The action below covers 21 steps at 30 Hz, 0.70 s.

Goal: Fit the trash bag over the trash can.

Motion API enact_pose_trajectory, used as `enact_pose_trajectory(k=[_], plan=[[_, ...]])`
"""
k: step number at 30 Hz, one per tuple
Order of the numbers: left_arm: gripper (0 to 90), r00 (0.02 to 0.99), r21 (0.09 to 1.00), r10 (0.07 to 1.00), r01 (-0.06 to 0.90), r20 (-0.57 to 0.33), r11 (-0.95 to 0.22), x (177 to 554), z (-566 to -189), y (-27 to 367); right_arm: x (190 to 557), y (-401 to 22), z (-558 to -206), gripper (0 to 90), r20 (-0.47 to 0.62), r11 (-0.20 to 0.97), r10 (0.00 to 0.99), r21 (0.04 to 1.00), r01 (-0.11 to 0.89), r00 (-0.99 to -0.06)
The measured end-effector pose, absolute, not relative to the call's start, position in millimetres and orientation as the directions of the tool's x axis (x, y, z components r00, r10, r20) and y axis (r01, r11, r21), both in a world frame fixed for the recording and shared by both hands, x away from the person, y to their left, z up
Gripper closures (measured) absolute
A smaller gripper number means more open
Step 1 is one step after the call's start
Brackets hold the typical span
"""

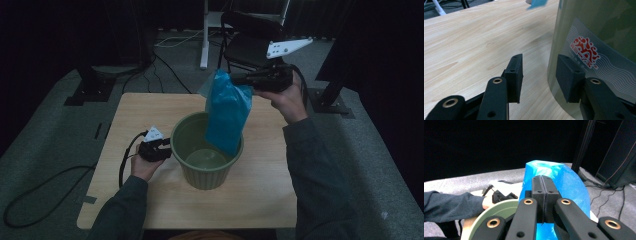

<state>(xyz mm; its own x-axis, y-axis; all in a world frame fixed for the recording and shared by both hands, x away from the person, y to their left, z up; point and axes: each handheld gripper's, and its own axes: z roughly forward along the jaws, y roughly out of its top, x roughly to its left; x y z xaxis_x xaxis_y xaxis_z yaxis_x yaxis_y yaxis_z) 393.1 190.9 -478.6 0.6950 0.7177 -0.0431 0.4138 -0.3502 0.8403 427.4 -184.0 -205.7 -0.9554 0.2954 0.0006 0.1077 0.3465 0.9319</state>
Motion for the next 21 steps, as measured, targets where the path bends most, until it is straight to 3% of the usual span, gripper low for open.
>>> enact_pose_trajectory(k=[13, 21], plan=[[54.9, 0.704, 0.862, 0.708, 0.395, -0.06, -0.319, 381, -459, 206, 432, -170, -270, 90.0, -0.001, 0.416, 0.367, 0.894, 0.164, -0.93], [54.2, 0.714, 0.894, 0.695, 0.362, -0.084, -0.264, 382, -422, 222, 433, -166, -306, 90.0, 0.042, 0.419, 0.395, 0.881, 0.221, -0.918]])
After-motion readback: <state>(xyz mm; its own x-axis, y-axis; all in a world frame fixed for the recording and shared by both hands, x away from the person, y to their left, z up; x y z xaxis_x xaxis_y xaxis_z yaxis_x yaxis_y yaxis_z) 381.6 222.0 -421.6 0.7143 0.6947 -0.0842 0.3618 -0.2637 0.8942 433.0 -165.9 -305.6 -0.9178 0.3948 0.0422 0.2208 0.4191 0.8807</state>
